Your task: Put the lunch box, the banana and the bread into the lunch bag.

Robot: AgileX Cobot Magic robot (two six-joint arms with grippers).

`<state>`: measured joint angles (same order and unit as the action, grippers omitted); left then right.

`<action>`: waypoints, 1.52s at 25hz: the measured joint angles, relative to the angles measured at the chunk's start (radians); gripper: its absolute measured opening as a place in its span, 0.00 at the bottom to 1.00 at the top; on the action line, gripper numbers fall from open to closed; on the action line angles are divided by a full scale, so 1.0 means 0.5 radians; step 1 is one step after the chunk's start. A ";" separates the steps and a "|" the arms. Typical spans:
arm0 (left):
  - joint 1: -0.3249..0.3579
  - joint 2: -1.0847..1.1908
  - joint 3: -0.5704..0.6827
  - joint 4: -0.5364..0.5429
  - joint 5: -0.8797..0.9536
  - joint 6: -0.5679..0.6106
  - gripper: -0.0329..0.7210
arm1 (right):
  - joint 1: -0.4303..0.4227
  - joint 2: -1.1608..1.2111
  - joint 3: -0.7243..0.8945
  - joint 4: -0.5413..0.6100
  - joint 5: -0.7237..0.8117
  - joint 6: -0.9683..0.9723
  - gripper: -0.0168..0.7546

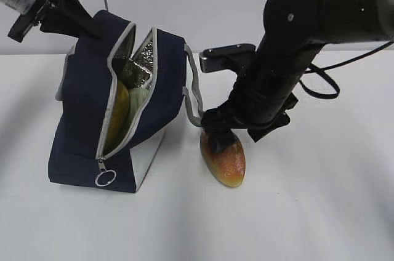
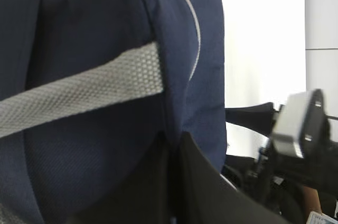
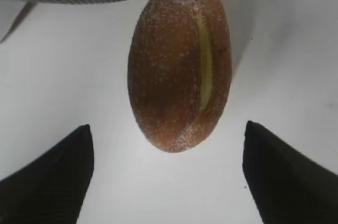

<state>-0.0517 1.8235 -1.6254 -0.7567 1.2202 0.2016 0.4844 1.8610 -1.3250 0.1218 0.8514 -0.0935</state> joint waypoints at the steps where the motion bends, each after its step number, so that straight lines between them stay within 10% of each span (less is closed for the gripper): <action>1: 0.000 0.000 0.000 0.000 0.000 0.000 0.04 | 0.000 0.036 0.000 0.000 -0.023 -0.002 0.87; 12: 0.000 0.000 0.000 0.000 0.002 0.015 0.04 | -0.041 0.340 -0.033 0.082 -0.264 -0.036 0.87; 16: 0.000 0.000 0.000 0.000 0.002 0.015 0.04 | -0.041 0.350 -0.068 0.085 -0.277 -0.043 0.73; 32: 0.000 0.000 0.000 0.000 0.002 0.038 0.04 | -0.111 -0.103 -0.212 -0.323 0.283 0.076 0.56; 38: 0.000 0.000 0.000 -0.007 0.002 0.038 0.04 | -0.111 -0.225 -0.579 -0.010 0.307 0.081 0.56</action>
<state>-0.0517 1.8235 -1.6254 -0.7602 1.2210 0.2206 0.4288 1.7482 -1.6146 0.1169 1.0050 -0.0530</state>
